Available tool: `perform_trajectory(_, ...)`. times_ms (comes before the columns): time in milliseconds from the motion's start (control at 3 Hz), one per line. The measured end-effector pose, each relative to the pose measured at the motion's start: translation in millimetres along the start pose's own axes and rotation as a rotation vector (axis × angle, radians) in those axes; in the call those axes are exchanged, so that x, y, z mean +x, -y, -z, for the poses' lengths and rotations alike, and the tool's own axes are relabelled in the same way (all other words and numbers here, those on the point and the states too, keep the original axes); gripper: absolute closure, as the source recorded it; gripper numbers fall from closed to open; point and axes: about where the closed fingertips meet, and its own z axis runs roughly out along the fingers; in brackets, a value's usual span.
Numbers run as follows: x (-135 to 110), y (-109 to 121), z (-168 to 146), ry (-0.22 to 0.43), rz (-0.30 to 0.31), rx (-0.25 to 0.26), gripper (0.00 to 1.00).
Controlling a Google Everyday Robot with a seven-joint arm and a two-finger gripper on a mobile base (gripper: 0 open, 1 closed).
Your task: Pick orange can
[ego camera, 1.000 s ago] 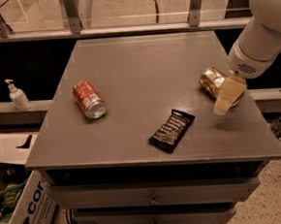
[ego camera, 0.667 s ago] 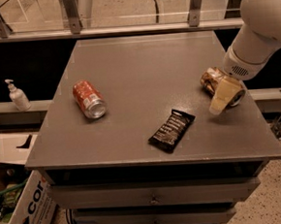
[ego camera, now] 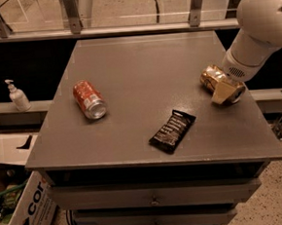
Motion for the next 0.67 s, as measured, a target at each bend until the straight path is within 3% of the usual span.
perform_trajectory(333,2,3,0,-0.003,-0.023,-0.005,0.64)
perform_trajectory(667,-5,3,12,0.026,-0.037,-0.041,0.88)
